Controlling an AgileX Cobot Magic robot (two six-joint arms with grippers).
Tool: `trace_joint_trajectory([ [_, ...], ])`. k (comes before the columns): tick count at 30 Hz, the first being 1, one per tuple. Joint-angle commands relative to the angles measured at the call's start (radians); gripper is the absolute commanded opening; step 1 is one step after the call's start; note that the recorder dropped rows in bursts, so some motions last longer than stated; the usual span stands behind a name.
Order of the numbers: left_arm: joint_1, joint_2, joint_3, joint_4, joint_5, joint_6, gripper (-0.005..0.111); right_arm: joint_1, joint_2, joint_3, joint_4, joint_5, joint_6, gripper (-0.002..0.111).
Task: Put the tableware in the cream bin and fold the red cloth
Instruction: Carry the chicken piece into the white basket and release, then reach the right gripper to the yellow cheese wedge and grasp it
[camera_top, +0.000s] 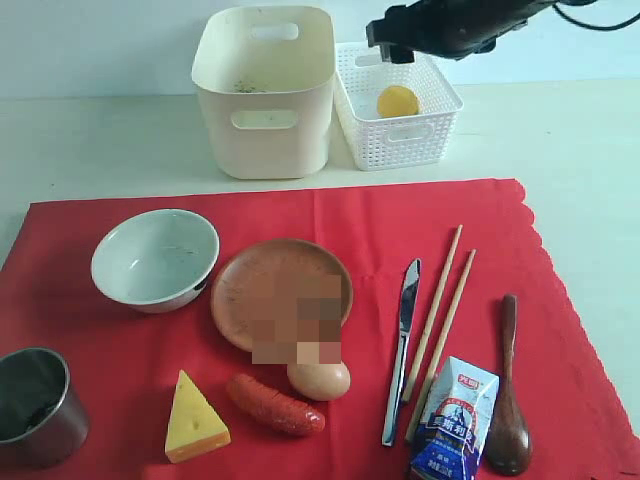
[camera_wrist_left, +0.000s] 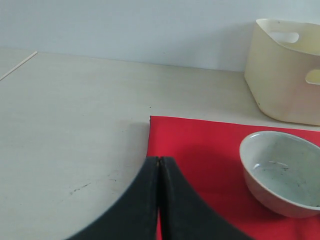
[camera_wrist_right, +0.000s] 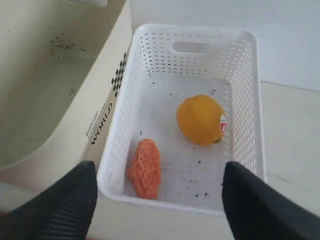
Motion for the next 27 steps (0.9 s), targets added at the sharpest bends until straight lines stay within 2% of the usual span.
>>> trace_joint_trajectory([
  [1,0.001,-0.006,-0.001,-0.005,-0.006,0.004,0.001,0.000,-0.089,-0.005,-0.009,0.124,-0.002,0.053],
  [9,0.001,-0.006,-0.001,-0.005,-0.006,0.004,0.001,0.000,-0.202,-0.001,-0.006,0.308,-0.009,0.017],
  [14,0.001,-0.006,-0.001,-0.005,-0.006,0.004,0.001,0.001,-0.292,0.069,0.016,0.328,-0.009,0.000],
  [19,0.001,-0.006,-0.001,-0.005,-0.006,0.004,0.001,0.028,-0.377,0.183,0.060,0.321,-0.069,0.000],
  [27,0.001,-0.006,-0.001,-0.005,-0.006,0.004,0.001,0.176,-0.436,0.329,0.068,0.325,-0.074,0.000],
])
